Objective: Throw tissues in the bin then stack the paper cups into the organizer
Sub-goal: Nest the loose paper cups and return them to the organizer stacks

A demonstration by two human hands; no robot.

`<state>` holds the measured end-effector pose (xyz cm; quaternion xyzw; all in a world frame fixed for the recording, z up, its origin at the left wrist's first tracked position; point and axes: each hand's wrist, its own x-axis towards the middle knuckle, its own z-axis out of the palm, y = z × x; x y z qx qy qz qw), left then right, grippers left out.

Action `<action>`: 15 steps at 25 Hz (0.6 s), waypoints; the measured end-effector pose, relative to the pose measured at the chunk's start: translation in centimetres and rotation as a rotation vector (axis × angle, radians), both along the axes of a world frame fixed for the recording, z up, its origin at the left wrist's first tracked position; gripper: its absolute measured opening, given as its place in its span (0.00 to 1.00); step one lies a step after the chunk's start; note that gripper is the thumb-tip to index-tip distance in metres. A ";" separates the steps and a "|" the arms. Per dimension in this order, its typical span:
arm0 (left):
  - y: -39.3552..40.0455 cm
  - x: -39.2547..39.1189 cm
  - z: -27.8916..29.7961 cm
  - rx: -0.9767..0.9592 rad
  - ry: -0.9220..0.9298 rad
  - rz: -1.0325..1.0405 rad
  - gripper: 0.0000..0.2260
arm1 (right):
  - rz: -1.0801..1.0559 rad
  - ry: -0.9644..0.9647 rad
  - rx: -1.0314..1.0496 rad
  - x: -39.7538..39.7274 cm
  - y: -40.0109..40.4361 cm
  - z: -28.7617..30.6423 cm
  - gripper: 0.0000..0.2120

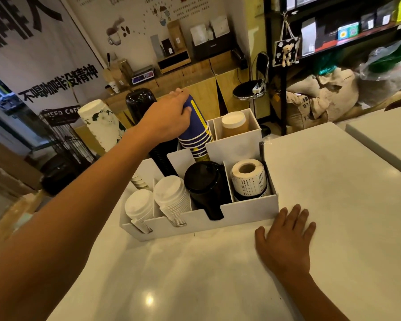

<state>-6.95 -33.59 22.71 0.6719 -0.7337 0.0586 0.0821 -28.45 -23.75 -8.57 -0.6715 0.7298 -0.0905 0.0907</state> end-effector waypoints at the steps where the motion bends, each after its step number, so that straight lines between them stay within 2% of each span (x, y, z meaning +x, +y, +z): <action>1: 0.0 0.2 0.8 0.024 -0.004 -0.018 0.18 | 0.000 0.008 0.024 0.0 0.1 0.2 0.41; 3: -0.1 1.6 2.4 -0.025 -0.082 -0.036 0.16 | -0.014 0.004 0.054 0.0 -0.1 0.5 0.41; 7: 0.5 6.2 4.0 -0.128 -0.244 0.121 0.20 | -0.035 0.005 0.044 0.1 0.1 0.8 0.41; 12: 2.3 7.7 3.8 -0.043 -0.074 0.191 0.18 | -0.026 0.018 0.044 0.1 0.0 0.6 0.40; 15: 2.5 8.2 3.9 -0.017 -0.056 0.225 0.16 | -0.029 0.002 0.027 -0.1 -0.1 0.2 0.40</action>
